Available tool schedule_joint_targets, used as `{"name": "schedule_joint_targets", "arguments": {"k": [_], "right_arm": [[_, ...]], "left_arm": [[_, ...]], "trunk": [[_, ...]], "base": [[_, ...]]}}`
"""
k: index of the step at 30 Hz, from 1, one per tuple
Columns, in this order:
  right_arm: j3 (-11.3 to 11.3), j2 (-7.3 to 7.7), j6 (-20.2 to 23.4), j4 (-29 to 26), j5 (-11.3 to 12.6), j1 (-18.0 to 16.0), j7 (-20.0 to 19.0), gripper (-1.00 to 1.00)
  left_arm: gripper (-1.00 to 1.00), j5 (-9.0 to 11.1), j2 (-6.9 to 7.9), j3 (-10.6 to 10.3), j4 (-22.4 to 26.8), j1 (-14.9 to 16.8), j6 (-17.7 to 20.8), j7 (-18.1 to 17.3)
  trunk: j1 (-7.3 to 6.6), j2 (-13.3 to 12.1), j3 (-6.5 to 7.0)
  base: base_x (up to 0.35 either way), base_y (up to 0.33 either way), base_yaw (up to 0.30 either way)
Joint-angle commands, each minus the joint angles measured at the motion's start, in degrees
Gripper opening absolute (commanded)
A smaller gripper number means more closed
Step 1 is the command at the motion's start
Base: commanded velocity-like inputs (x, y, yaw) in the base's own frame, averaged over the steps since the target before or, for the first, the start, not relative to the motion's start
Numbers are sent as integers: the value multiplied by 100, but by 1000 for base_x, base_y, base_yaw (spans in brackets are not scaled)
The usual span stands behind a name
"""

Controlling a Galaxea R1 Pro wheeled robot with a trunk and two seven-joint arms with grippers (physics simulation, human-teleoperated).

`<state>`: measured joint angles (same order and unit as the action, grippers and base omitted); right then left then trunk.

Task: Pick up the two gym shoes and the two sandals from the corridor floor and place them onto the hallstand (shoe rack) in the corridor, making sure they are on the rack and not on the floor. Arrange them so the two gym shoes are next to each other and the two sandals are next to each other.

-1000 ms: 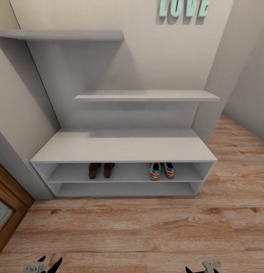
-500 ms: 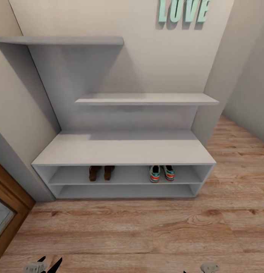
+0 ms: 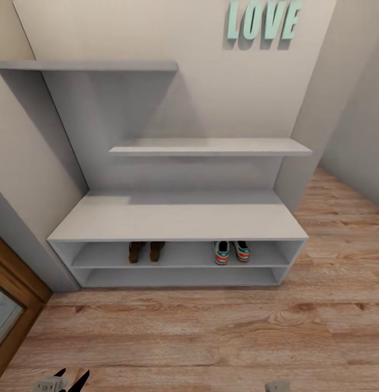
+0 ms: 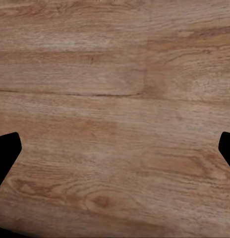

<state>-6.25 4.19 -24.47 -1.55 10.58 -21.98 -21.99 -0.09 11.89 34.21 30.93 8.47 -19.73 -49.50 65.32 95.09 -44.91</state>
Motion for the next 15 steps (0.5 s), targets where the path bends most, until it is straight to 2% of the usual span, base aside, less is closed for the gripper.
{"name": "schedule_joint_targets", "arguments": {"k": [1,7,15], "right_arm": [[-43,-34,-14,6,62,-3,-25,100],[-43,-156,-14,6,64,0,-25,100],[-43,-180,-14,6,67,1,-25,100]], "left_arm": [[100,-2,0,23,-6,5,-11,-34],[100,8,4,18,-8,5,-12,-44],[100,-6,6,20,-8,5,-6,-21]], "trunk": [[-23,-39,14],[-155,-280,122],[-331,-601,265]], "base": [[0,0,0],[0,0,0],[0,0,0]]}}
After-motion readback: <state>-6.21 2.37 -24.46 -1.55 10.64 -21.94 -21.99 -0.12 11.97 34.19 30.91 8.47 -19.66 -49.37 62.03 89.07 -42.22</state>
